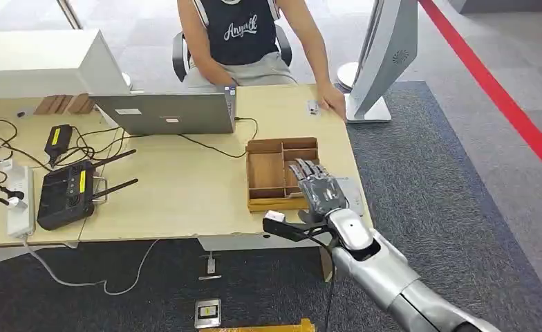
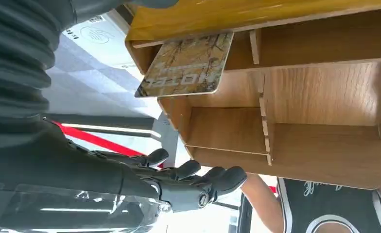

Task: Pass the card to the sensor for recognition and then transmit it.

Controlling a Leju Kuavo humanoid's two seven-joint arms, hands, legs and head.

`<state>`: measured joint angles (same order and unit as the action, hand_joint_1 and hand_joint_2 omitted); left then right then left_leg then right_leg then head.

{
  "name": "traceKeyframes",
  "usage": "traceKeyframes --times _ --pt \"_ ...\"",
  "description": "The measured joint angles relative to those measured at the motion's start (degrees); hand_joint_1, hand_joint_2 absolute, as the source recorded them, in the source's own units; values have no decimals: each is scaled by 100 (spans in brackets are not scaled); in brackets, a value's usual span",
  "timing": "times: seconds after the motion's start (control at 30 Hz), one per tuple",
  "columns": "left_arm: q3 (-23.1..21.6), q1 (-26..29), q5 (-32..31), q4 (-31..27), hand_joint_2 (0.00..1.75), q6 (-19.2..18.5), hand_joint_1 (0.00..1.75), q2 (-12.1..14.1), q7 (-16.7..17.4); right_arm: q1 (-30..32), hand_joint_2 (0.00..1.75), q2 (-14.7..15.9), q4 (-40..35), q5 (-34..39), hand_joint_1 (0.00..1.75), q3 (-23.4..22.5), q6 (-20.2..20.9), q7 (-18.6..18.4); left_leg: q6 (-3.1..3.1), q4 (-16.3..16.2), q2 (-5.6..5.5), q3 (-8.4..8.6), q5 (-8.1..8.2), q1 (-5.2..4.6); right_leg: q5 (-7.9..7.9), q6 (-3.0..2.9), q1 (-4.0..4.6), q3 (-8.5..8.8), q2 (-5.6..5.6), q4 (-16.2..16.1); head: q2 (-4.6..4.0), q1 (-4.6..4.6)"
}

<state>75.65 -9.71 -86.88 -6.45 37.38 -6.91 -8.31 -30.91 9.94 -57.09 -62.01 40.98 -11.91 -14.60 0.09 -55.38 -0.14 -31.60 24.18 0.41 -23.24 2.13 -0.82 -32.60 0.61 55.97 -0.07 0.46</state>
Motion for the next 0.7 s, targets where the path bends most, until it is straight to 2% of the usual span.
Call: traceKeyframes --times 0.7 --pt "55 -5 -111 28 175 37 0 -2 52 -239 175 -223 614 109 0 7 -87 118 0 0 0 0 0 0 0 0 0 0 0 0 0 0"
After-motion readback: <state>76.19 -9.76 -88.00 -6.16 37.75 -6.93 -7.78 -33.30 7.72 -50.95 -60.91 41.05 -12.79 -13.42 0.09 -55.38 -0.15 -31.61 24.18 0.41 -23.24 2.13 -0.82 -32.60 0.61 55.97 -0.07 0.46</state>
